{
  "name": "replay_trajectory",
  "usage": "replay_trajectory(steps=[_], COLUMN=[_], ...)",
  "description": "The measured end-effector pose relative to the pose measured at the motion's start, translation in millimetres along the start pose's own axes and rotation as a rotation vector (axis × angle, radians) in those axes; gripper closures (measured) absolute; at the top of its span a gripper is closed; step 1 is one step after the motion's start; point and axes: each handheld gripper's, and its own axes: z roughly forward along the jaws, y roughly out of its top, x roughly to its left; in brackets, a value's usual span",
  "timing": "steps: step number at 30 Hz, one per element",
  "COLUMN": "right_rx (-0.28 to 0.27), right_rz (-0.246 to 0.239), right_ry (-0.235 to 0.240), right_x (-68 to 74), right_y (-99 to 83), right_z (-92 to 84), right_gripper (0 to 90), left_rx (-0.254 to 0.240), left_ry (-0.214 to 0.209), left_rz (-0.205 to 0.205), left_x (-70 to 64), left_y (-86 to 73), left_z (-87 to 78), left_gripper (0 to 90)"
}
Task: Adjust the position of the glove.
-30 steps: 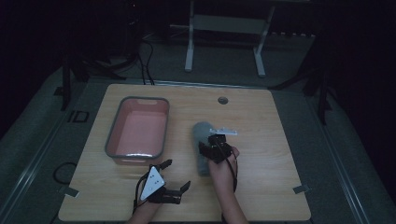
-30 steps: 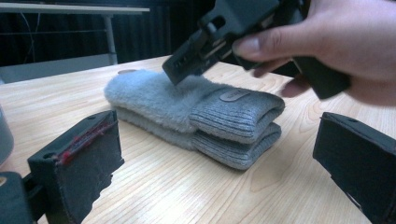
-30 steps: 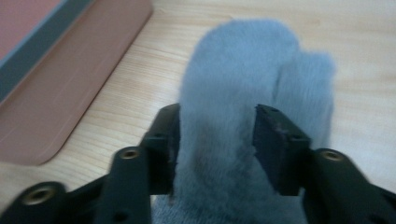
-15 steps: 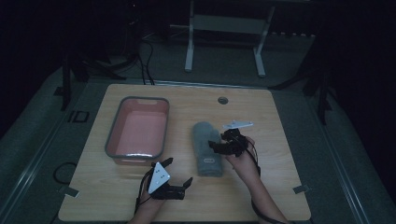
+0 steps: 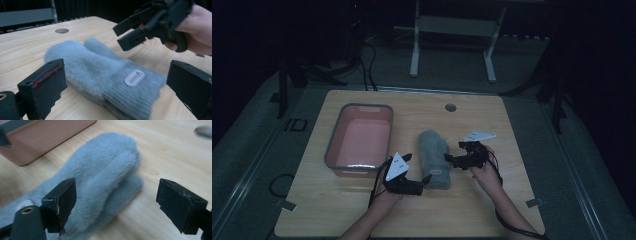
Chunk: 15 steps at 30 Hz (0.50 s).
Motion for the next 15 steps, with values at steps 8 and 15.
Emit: replay_trajectory(steps=[8,15], right_rx=[-0.017,0.02], right_rz=[0.022,0.031], right_ry=[-0.022,0.023], right_x=[-14.4,0.7], right_y=[-15.5,-14.6], right_z=[-4.3,0.5], right_gripper=[15.3,10.1], left_rx=[0.114,0.139], left_ry=[-0.014,-0.013], left_rz=[-0.025,-0.093], left_x=[16.3,22.6], left_y=[12.1,8.6], left_z=[35.2,41.8], left_gripper=[2.8,2.8])
